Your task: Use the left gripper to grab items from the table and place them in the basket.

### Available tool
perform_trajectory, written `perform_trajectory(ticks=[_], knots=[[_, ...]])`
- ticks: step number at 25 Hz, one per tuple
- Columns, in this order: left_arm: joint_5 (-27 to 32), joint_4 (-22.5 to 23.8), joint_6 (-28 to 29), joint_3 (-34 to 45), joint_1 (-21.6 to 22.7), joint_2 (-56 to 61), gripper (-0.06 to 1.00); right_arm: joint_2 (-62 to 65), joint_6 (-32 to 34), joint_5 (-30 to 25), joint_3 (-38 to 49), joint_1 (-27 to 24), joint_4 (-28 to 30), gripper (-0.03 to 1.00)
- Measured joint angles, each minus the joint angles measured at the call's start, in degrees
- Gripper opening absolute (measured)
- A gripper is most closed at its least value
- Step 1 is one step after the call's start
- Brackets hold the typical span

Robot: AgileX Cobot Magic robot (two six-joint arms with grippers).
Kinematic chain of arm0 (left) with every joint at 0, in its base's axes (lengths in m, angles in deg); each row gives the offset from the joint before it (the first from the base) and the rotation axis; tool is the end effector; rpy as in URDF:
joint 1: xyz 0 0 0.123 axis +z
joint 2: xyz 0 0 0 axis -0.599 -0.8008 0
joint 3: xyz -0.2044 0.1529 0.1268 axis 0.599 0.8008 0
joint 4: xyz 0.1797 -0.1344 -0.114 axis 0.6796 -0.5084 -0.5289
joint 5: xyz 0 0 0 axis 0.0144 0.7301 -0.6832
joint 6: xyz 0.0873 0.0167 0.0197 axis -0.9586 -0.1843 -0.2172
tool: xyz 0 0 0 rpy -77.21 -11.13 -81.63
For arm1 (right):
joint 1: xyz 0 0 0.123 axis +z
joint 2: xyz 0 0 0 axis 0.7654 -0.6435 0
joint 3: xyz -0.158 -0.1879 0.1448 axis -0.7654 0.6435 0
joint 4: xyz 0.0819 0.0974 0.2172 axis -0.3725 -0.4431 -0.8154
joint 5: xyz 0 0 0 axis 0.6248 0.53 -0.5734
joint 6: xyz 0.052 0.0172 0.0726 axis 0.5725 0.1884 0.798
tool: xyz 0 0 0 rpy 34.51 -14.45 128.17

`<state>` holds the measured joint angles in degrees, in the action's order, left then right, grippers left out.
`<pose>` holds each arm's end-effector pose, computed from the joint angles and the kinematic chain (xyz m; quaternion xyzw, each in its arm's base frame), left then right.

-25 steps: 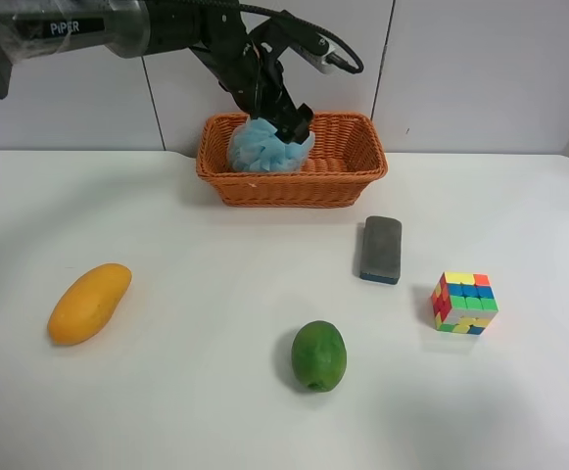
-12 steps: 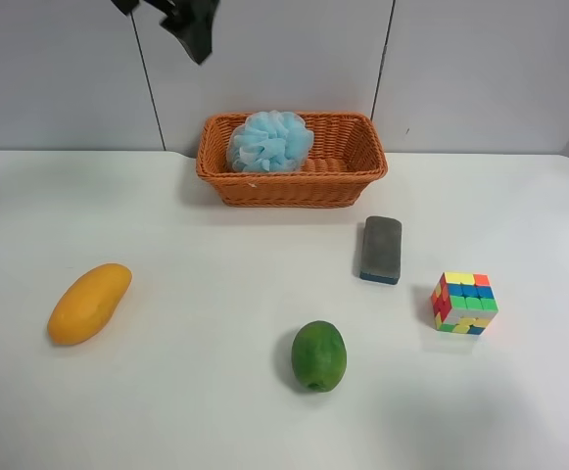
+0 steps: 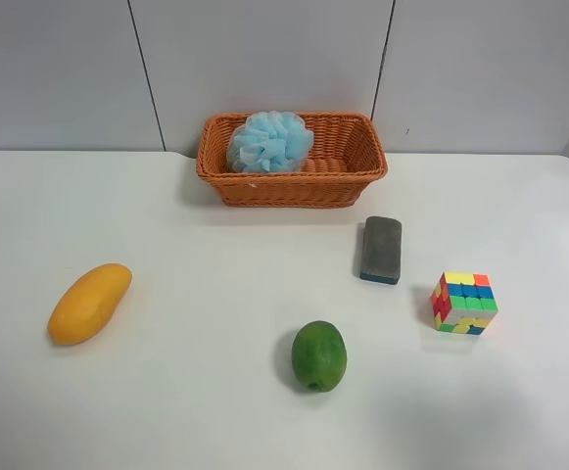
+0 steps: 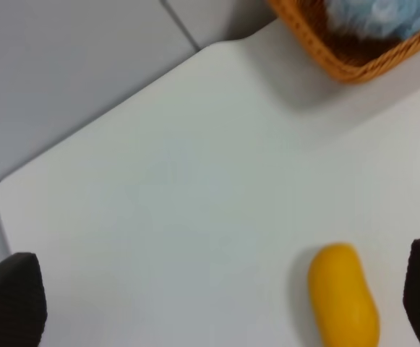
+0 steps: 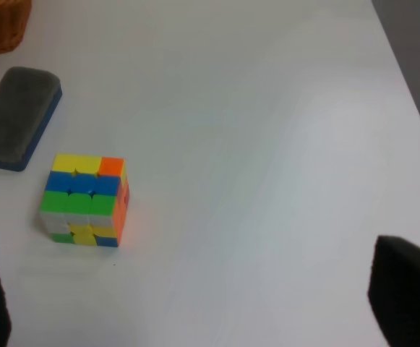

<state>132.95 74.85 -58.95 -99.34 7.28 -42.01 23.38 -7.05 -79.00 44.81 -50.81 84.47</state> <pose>0.1678 -0.0596 0.4575 0.2381 0.8723 0.0871 0.4181 -0.0042 -0.0031 0.2727 0.0031 0.8531 -0.0269 0.5210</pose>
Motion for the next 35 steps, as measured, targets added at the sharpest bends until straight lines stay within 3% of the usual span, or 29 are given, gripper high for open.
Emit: perform_trajectory(ticks=[4,7,12,16,20,24,29,35], knots=[[0.0,1.6,3.9,9.8,0.1,13.5,0.99,0.0,0.0,0.0,0.0,0.0,0.0,0.99],[0.0,1.3,5.4,15.9,3.4,22.2,0.99,0.0,0.0,0.0,0.0,0.0,0.0,0.99],[0.1,-2.4,5.1,25.0,17.0,33.7,0.99,0.0,0.0,0.0,0.0,0.0,0.0,0.99],[0.1,-8.6,2.0,31.3,28.1,40.7,0.99,0.0,0.0,0.0,0.0,0.0,0.0,0.99],[0.1,-16.2,0.6,37.5,34.9,46.5,0.99,0.0,0.0,0.0,0.0,0.0,0.0,0.99],[-2.6,-21.2,0.4,44.3,36.8,52.2,0.99,0.0,0.0,0.0,0.0,0.0,0.0,0.99],[-7.2,-23.5,0.4,50.2,36.9,58.1,0.99,0.0,0.0,0.0,0.0,0.0,0.0,0.99],[-8.0,-23.8,0.4,51.8,36.9,60.7,0.99,0.0,0.0,0.0,0.0,0.0,0.0,0.99]])
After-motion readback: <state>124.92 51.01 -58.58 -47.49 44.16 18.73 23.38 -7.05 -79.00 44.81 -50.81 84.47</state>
